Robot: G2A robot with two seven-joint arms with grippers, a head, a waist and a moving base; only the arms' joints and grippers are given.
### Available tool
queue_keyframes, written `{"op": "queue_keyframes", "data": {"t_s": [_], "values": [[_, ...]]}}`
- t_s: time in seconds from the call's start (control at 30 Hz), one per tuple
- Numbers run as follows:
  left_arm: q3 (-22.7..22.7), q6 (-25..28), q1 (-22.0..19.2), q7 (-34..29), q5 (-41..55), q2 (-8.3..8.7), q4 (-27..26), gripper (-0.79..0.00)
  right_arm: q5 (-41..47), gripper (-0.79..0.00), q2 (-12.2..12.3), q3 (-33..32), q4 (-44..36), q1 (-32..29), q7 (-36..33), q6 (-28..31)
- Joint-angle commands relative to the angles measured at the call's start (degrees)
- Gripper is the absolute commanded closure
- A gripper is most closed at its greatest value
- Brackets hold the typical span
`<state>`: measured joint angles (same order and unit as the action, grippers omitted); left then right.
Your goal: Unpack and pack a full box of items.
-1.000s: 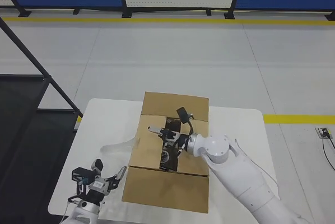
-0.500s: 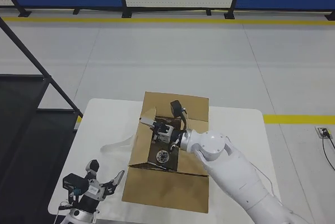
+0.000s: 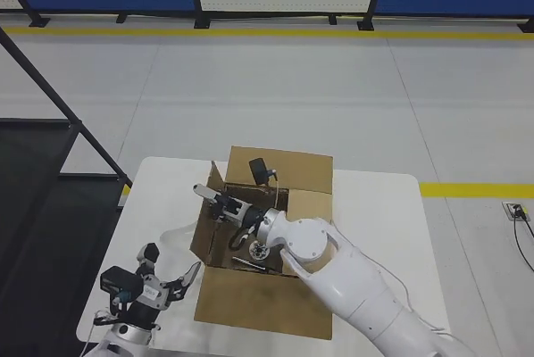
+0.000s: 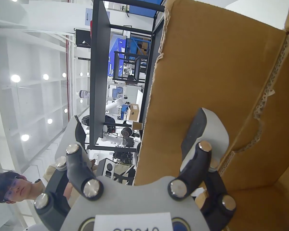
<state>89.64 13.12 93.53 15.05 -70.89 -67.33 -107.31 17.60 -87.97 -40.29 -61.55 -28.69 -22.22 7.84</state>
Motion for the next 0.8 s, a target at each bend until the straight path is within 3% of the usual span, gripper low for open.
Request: {"op": "queue_keyframes", "data": {"t_s": [0.0,0.5,0.77], "values": [[0.37,-0.81,-0.70,-0.89,1.80,-0.10,0.06,-0.785,0.04,-0.785,-0.53,0.39,0.60,0.35,-0.09,0.24],[5.46,0.01,-2.68,-3.63,9.82,-0.12,4.88,-0.785,-1.39,-0.785,-2.63,-0.35,3.67,1.24,-1.96,1.33],[7.25,0.13,-3.70,-4.54,12.05,-0.13,9.97,-0.785,-5.17,-0.785,-1.19,-4.65,-1.88,-1.59,-4.29,2.36]]}}
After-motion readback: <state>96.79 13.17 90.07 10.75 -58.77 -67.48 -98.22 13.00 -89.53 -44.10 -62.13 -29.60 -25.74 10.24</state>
